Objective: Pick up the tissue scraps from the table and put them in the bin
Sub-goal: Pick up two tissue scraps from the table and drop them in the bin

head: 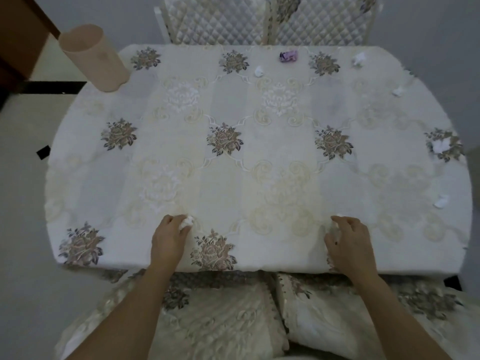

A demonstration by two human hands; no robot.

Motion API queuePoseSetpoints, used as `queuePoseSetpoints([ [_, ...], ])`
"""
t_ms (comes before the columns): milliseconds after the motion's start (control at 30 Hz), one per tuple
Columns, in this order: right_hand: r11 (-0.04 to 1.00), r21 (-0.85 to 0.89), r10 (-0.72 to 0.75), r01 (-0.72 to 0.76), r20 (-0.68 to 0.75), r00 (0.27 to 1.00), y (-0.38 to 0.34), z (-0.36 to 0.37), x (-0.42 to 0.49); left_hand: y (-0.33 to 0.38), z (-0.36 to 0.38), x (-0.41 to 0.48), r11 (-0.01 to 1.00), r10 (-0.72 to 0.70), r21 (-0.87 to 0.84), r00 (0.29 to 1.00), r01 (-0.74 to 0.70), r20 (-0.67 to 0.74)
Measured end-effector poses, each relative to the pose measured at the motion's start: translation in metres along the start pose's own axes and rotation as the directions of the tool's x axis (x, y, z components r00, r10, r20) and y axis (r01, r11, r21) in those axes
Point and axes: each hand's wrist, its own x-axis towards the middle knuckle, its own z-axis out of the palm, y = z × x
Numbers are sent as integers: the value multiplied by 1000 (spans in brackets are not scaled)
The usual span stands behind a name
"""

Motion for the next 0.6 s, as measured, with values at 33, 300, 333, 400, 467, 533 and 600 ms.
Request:
queuePoseSetpoints([
  [33, 1000, 4, -11, 11, 0, 1000, 2, -1, 3, 5, 3, -1, 1000, 13, -10, 1000, -14, -9],
  [300, 998, 53, 43, -44, 16, 999, 42, -14, 26, 93, 55, -14, 982, 182, -68, 982, -179, 43],
  [333, 997, 56, 59, -62, 45, 997, 49, -15, 28, 105, 63, -15, 979, 194, -71, 979, -190, 58],
  [400, 995, 57, 68, -76, 120, 990, 59, -16, 33, 125, 76, -18, 978, 201, -68, 975, -195, 94],
  [467, 998, 43, 32, -40, 173, 984, 67, -14, 38, 138, 87, -20, 979, 196, -77, 972, -187, 131],
  [533, 999, 53, -9, -1, 196, 981, 71, -12, 41, 147, 96, -22, 983, 176, -88, 971, -163, 164],
  [600, 996, 84, -39, 22, 200, 979, 72, -10, 42, 152, 100, -25, 985, 156, -98, 971, -140, 182],
])
